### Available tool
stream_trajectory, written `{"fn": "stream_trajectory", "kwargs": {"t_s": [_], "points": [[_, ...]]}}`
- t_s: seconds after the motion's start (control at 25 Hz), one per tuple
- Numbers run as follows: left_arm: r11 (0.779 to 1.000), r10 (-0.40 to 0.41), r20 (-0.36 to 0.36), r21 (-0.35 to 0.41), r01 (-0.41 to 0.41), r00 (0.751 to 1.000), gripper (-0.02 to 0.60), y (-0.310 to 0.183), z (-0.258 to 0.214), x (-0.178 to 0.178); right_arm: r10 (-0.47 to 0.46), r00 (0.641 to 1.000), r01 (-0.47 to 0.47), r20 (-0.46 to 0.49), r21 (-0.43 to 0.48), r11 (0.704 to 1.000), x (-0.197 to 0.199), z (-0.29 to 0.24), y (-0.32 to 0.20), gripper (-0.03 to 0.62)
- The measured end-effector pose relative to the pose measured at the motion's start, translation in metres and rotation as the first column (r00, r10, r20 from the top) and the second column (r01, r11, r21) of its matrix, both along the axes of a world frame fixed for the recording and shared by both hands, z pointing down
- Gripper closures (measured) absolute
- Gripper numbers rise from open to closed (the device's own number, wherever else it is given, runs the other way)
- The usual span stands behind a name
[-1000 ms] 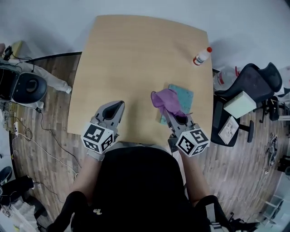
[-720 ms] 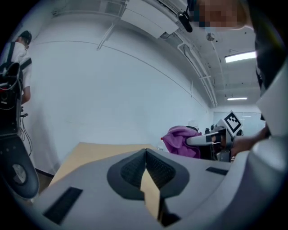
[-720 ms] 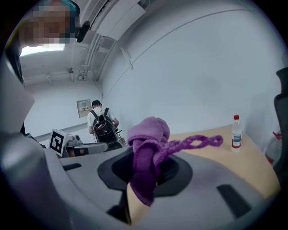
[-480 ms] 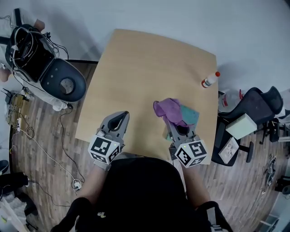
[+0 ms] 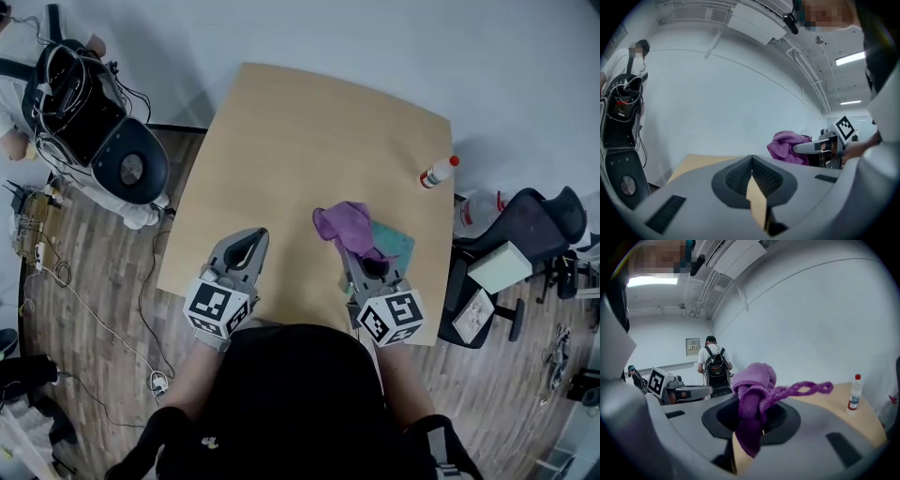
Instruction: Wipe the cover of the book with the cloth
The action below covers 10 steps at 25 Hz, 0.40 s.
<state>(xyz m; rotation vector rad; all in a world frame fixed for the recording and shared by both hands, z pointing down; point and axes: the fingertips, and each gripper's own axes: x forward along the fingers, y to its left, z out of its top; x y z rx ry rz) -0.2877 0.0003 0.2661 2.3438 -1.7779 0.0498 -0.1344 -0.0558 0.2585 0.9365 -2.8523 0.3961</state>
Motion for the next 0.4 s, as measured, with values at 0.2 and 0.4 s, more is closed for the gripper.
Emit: {"fn": "stream_trajectory", "kwargs": {"t_s": [0.2, 0.4], "points": [[1.000, 0.009, 0.012, 0.007, -0.009, 1.000, 0.560, -0.008, -0.001, 0.004, 0.009, 1.000, -0.009, 0.000, 0.004, 1.000, 0.000, 0.001, -0.005, 0.493], [1.000, 0.010, 0.014, 0.014, -0.010, 1.000, 0.560, -0.016, -0.002, 0.004, 0.012, 1.000, -0.012, 0.002, 0.017, 1.000, -0.002, -0.001, -0.011, 0.493]]}}
